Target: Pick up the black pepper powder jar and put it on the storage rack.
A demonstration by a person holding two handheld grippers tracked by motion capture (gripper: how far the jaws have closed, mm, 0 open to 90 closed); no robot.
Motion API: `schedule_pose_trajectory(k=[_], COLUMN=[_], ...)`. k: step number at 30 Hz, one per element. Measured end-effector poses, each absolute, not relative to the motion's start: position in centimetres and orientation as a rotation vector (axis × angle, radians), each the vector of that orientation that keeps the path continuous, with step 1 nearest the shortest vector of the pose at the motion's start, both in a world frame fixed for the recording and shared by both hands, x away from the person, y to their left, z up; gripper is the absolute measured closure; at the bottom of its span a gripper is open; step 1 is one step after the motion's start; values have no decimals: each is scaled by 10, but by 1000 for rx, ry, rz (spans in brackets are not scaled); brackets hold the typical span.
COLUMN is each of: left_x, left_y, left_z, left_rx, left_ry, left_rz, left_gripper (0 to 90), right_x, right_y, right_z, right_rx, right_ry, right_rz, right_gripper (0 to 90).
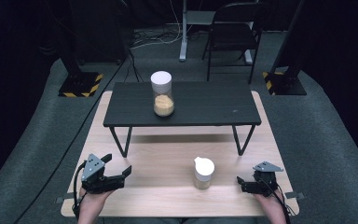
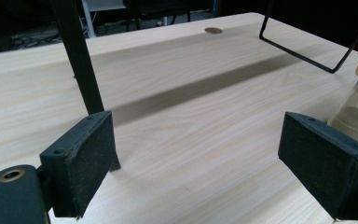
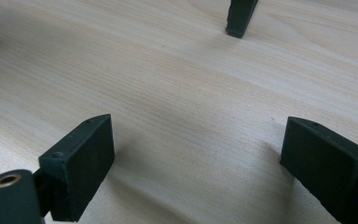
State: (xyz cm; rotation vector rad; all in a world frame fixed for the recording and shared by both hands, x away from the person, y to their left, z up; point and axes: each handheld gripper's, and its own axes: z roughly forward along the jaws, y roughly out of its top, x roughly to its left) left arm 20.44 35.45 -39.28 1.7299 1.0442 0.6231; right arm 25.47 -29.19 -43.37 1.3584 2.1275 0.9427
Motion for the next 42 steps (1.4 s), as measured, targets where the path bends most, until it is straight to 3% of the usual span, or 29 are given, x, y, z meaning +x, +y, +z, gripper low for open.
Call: schedule_pose_trajectory(k=[42], left_x=[237], left_y=[347], left_z=[-439], left_rx=[1892], left_ry=[1244], left_rz=[546], left_gripper=[115], right_x=[248], right_y=[-297], right_z=[-430], right_rx=[1398], right_ry=[2092], right_rz=[981], right_gripper=[118])
